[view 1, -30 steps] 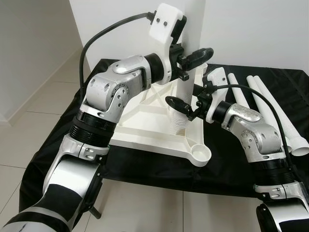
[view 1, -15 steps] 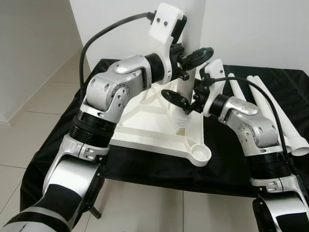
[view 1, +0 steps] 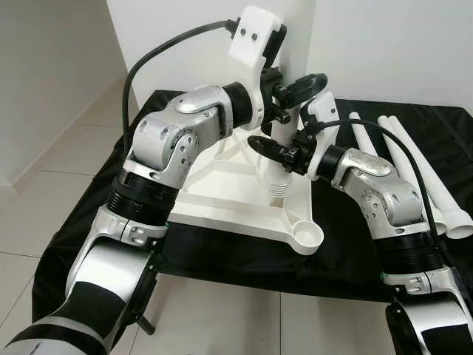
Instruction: Building children table
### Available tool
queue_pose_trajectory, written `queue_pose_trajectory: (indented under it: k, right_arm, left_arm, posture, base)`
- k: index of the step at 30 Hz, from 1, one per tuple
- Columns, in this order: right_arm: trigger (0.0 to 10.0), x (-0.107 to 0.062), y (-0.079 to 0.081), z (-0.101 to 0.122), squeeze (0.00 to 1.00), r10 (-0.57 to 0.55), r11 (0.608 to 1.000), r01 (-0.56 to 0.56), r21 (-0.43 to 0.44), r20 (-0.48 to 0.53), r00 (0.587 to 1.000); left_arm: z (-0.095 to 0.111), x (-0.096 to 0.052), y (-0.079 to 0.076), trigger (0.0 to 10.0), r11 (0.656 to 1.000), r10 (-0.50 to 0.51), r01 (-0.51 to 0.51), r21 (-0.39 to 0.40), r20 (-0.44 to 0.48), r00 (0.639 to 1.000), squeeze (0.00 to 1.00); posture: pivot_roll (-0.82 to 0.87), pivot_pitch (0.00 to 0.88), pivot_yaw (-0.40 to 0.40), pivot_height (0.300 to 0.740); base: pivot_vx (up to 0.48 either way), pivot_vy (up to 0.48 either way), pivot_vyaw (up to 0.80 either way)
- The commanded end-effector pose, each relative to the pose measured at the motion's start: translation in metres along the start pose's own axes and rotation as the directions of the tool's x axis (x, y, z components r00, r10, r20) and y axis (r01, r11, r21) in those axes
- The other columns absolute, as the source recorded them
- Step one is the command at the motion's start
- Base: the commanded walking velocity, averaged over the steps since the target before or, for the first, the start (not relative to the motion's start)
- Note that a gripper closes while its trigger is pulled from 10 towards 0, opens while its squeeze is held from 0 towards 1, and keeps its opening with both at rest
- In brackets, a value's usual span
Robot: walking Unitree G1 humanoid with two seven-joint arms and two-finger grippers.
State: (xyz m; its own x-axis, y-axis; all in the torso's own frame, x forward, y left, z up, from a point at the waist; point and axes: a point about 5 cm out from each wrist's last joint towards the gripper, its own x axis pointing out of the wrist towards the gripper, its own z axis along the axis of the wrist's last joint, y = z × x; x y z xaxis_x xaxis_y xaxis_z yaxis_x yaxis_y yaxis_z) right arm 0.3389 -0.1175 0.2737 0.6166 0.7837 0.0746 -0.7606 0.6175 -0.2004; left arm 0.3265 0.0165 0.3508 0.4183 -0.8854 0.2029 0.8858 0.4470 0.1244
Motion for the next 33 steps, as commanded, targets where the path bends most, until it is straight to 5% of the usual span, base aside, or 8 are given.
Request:
queue_pose_trajectory:
  k: [1, 6, 7, 8, 9, 13, 14, 33]
  right_arm:
    - [10.0, -0.003, -0.003, -0.008, 0.00, -0.017, 1.000, 0.017, 0.007, -0.049, 0.999]
    - [10.0, -0.004, -0.004, -0.012, 0.00, -0.020, 1.000, 0.021, 0.008, -0.075, 0.997]
    - [2.9, -0.004, -0.004, -0.014, 0.00, -0.018, 1.000, 0.019, 0.008, -0.080, 0.997]
    - [2.9, -0.004, -0.004, -0.014, 0.00, -0.018, 1.000, 0.019, 0.008, -0.080, 0.997]
    - [0.0, -0.005, -0.003, -0.015, 0.00, -0.015, 1.000, 0.016, 0.015, -0.082, 0.996]
    - [0.0, -0.005, -0.002, -0.015, 0.00, -0.011, 1.000, 0.013, 0.024, -0.075, 0.997]
    - [10.0, -0.004, -0.002, -0.015, 0.00, -0.020, 1.000, 0.021, 0.020, -0.073, 0.997]
    - [10.0, -0.008, -0.021, -0.013, 0.00, -0.177, 0.983, 0.178, 0.043, -0.010, 0.984]
  left_arm:
    - [0.009, 0.001, -0.010, 10.0, 0.990, -0.136, 0.136, 0.033, 0.019, 0.990, 0.00]
    - [0.009, 0.002, -0.012, 10.0, 0.989, -0.144, 0.143, 0.036, 0.020, 0.989, 0.00]
    - [0.009, 0.002, -0.012, 10.0, 0.989, -0.147, 0.146, 0.037, 0.020, 0.989, 0.00]
    - [0.009, 0.002, -0.012, 10.0, 0.989, -0.147, 0.146, 0.037, 0.020, 0.989, 0.00]
    - [0.009, 0.002, -0.013, 10.0, 0.988, -0.152, 0.151, 0.038, 0.020, 0.988, 0.00]
    - [0.009, 0.002, -0.015, 10.0, 0.986, -0.160, 0.159, 0.042, 0.018, 0.987, 0.00]
    - [0.009, 0.001, -0.015, 10.0, 0.986, -0.164, 0.163, 0.032, 0.021, 0.986, 1.00]
    - [0.010, -0.008, -0.004, 10.0, 0.985, -0.131, 0.135, -0.110, 0.043, 0.990, 1.00]
  posture:
    - [-0.14, 0.033, 0.061, 0.740]
    - [-0.14, 0.034, 0.062, 0.740]
    - [-0.14, 0.034, 0.064, 0.740]
    - [-0.14, 0.034, 0.064, 0.740]
    - [-0.14, 0.034, 0.064, 0.740]
    - [-0.14, 0.036, 0.064, 0.740]
    - [-0.14, 0.036, 0.063, 0.740]
    - [-0.13, 0.041, 0.064, 0.740]
  base:
    - [0.000, 0.000, 0.00]
    - [0.000, 0.000, 0.00]
    - [0.000, 0.000, 0.00]
    - [0.000, 0.000, 0.00]
    - [0.000, 0.000, 0.00]
    - [0.000, 0.000, 0.00]
    - [0.000, 0.000, 0.00]
    - [0.000, 0.000, 0.00]
